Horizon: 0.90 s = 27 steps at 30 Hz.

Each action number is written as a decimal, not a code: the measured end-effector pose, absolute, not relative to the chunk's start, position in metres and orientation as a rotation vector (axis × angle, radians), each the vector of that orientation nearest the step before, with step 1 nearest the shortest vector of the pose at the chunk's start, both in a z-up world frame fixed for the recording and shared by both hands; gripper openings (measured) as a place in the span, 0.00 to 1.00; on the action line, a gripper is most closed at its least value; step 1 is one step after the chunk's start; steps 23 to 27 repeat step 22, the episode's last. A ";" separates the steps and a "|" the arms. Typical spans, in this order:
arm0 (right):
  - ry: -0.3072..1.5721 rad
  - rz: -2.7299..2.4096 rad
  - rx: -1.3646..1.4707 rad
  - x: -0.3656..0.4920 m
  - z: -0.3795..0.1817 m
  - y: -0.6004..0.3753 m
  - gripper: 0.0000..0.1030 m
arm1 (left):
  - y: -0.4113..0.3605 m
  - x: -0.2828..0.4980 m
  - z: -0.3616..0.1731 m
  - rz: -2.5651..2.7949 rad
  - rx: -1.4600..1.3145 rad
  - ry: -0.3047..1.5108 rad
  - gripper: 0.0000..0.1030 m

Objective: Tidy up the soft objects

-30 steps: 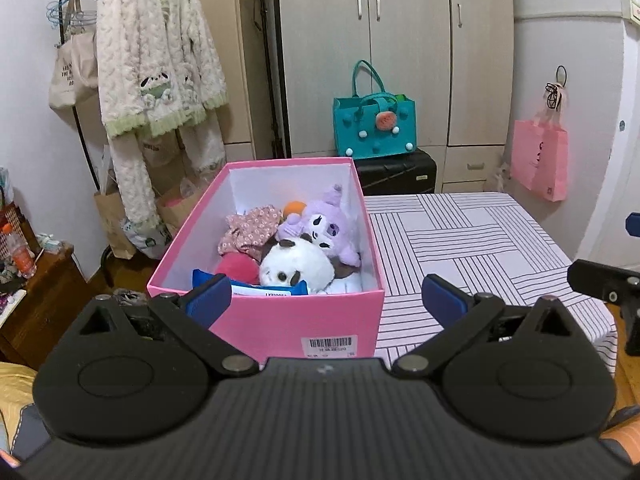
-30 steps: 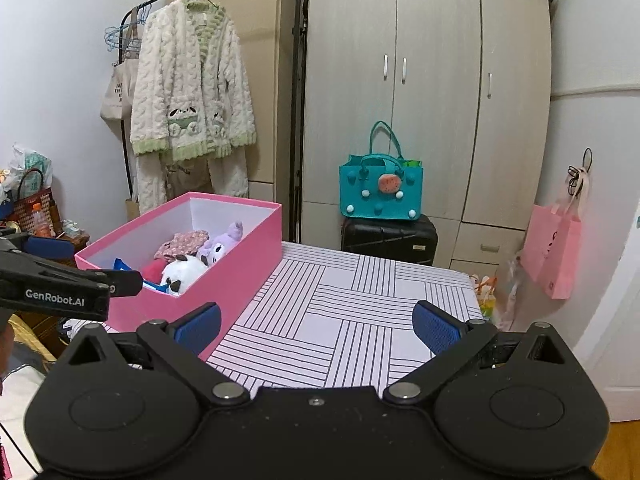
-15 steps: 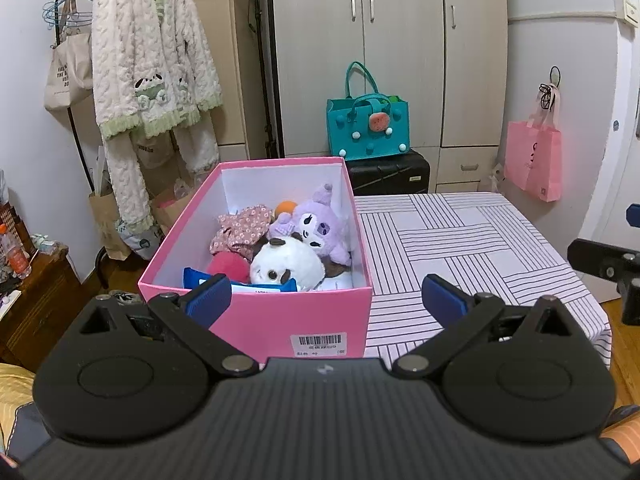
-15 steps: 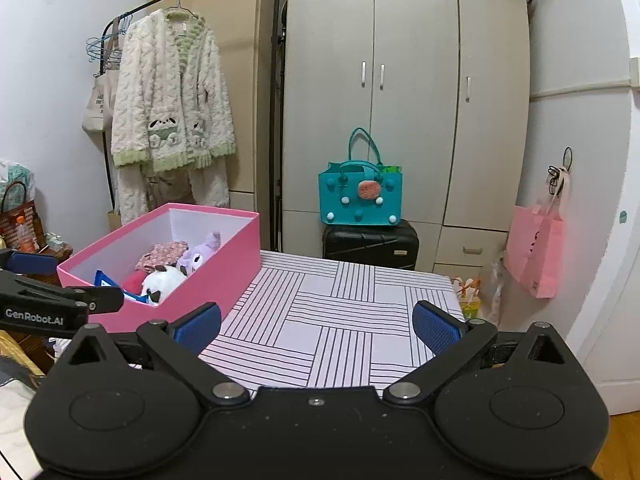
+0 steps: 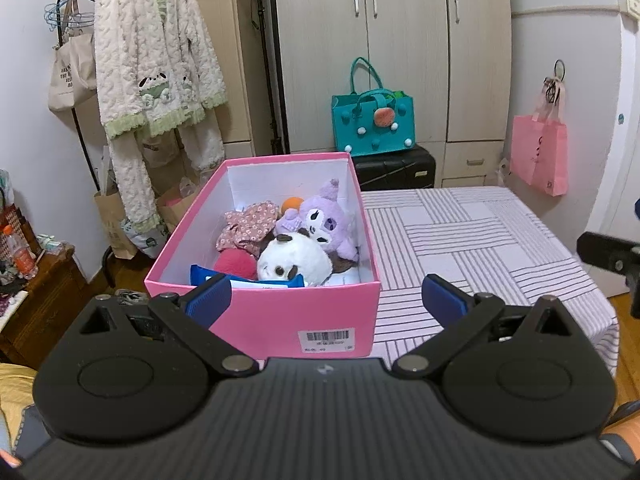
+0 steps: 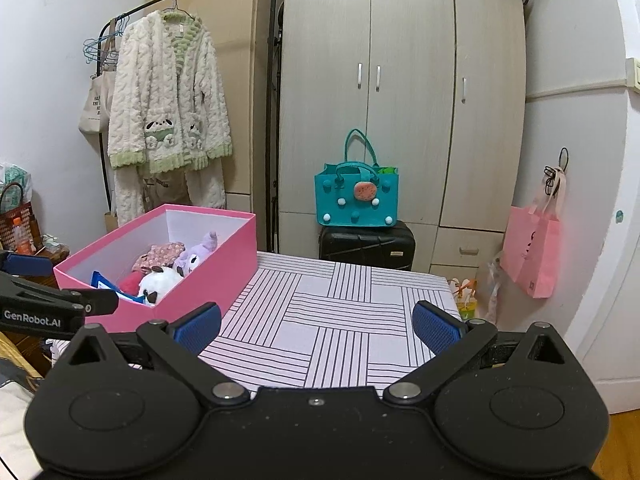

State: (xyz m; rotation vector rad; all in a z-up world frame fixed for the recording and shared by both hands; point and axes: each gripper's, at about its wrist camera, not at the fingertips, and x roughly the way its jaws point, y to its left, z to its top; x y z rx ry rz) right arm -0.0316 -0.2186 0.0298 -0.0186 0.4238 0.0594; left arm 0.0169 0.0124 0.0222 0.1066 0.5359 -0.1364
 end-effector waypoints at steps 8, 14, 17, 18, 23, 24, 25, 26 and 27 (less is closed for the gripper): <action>0.425 0.055 -0.022 -0.031 0.030 -0.219 1.00 | 0.018 0.021 0.021 -0.160 0.064 0.577 1.00; 0.425 0.053 -0.021 -0.031 0.030 -0.219 1.00 | 0.016 0.018 0.021 -0.167 0.066 0.570 1.00; 0.426 0.051 -0.022 -0.031 0.029 -0.219 1.00 | 0.015 0.017 0.022 -0.168 0.068 0.568 1.00; 0.426 0.051 -0.023 -0.032 0.029 -0.218 1.00 | 0.015 0.016 0.022 -0.167 0.069 0.567 1.00; 0.426 0.052 -0.024 -0.032 0.029 -0.218 1.00 | 0.015 0.016 0.023 -0.164 0.070 0.567 1.00; 0.426 0.052 -0.024 -0.032 0.029 -0.218 1.00 | 0.015 0.016 0.023 -0.164 0.070 0.567 1.00; 0.426 0.052 -0.024 -0.032 0.029 -0.218 1.00 | 0.015 0.016 0.023 -0.164 0.070 0.567 1.00; 0.426 0.052 -0.024 -0.032 0.029 -0.218 1.00 | 0.015 0.016 0.023 -0.164 0.070 0.567 1.00; 0.426 0.052 -0.024 -0.032 0.029 -0.218 1.00 | 0.015 0.016 0.023 -0.164 0.070 0.567 1.00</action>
